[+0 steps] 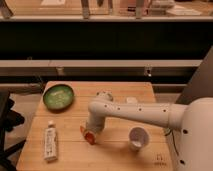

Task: Place the pepper in the ceramic cup

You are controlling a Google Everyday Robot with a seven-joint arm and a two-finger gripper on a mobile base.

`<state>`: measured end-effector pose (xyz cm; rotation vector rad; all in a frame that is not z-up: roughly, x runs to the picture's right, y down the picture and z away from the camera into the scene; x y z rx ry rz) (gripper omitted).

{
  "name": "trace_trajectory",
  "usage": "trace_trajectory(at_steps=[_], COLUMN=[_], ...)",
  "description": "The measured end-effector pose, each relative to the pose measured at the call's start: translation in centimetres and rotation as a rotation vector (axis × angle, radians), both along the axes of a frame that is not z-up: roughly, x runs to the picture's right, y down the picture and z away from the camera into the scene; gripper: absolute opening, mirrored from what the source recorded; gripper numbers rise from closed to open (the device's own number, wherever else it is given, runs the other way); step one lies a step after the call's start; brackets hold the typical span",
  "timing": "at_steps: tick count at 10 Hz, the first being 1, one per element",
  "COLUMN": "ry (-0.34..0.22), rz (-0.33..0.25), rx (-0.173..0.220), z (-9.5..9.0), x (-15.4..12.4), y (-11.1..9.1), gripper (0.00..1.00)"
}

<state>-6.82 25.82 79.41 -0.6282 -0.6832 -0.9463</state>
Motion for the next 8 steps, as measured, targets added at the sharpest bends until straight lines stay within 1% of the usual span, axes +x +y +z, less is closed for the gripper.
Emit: trace_trajectory(at_steps=[8], ry=[0.013], rz=[0.013], rx=[0.028], z=[-0.13], x=[-0.34], y=[-0.80], gripper=[0.00])
